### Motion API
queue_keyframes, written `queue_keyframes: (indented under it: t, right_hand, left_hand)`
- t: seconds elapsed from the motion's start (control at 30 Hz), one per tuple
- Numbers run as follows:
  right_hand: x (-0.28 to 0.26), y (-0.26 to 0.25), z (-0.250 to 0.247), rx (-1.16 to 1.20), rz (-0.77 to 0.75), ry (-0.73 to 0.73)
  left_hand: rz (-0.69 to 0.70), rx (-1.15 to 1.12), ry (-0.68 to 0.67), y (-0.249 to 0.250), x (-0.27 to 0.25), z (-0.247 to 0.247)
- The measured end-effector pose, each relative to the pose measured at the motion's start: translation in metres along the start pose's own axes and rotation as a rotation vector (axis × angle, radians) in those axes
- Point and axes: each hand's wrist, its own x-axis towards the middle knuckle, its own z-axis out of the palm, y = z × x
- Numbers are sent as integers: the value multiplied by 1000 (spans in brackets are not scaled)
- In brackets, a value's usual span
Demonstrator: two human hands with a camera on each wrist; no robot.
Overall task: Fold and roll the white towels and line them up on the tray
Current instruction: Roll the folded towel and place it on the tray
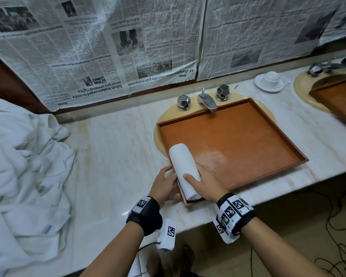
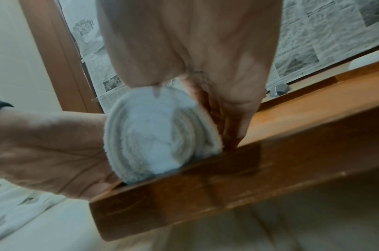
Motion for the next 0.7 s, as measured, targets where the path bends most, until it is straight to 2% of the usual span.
queue_keyframes:
  t: [0.2,0.37,0.53,0.7]
  right_hand:
    - [-11,-13,-10,-48,24,25]
    - [-19,-26,-26,-106,-35,76]
    - [-21,-48,-33,-185,-172,118]
    - [-18,-79,-5,-241,-305,106]
  left_hand:
    - [-8,23,6,1,-4,-6]
    - [25,64,52,1,-11,-16]
    - [200,318,121,6,-29,-41]
    - [337,483,206,17,-53,-90]
